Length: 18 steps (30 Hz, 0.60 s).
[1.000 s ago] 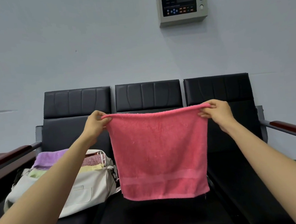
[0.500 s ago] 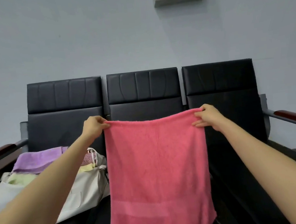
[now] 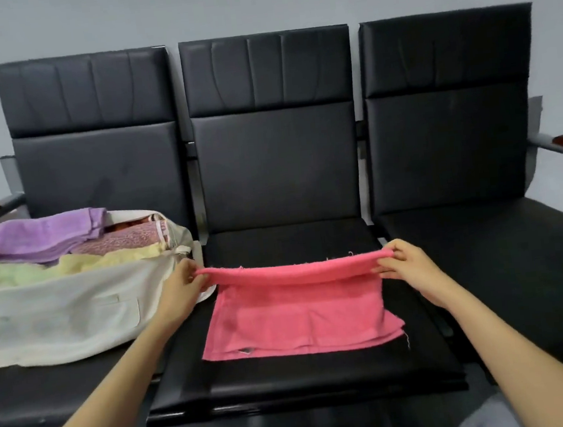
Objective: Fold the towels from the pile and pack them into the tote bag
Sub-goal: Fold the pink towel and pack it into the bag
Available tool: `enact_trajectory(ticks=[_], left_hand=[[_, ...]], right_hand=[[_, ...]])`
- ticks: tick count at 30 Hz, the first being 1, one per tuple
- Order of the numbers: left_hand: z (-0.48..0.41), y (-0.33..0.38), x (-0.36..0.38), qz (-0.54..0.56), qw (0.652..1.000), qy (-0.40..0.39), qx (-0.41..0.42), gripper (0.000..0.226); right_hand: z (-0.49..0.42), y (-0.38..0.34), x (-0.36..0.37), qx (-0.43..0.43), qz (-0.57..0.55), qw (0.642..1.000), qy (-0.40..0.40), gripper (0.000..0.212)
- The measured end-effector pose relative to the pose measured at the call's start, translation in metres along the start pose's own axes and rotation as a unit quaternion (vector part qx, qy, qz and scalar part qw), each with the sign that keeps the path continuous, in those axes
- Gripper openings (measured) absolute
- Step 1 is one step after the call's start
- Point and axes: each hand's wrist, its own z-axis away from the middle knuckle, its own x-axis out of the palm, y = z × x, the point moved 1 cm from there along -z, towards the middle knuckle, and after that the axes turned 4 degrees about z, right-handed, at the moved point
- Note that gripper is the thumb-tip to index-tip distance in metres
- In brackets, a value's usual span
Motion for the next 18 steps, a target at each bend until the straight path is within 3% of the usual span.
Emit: enact_trajectory(ticks=[3, 6, 11, 14, 16, 18], left_hand=[[0.031, -0.001, -0.007, 0.008, 0.998, -0.067, 0.01, 0.012], [0.047, -0.006, -0.008, -0.057, 0.99, -0.129, 0.026, 0.016], [0.055, -0.025, -0.005, -0.138, 0.965, -0.222, -0.02, 0.017], [0.055, -0.027, -0.004, -0.128, 0.956, -0.262, -0.041, 0.014], [0.054, -0.025, -0.001, -0.155, 0.956, -0.248, -0.037, 0.014], [0.052, -0.023, 0.005, -0.212, 0.955, -0.208, 0.005, 0.02]], right_hand=[[0.021, 0.014, -0.013, -0.006, 0.073, 0.995, -0.073, 0.007], [0.033, 0.023, -0.018, 0.004, 0.125, 0.985, -0.122, 0.008], [0.037, 0.034, -0.013, 0.031, 0.239, 0.953, -0.181, 0.018], [0.034, 0.031, -0.009, 0.064, 0.203, 0.969, -0.124, 0.028], [0.032, 0.029, -0.004, 0.108, 0.123, 0.985, -0.055, 0.022], [0.029, 0.03, 0.002, 0.157, 0.09, 0.983, -0.033, 0.012]])
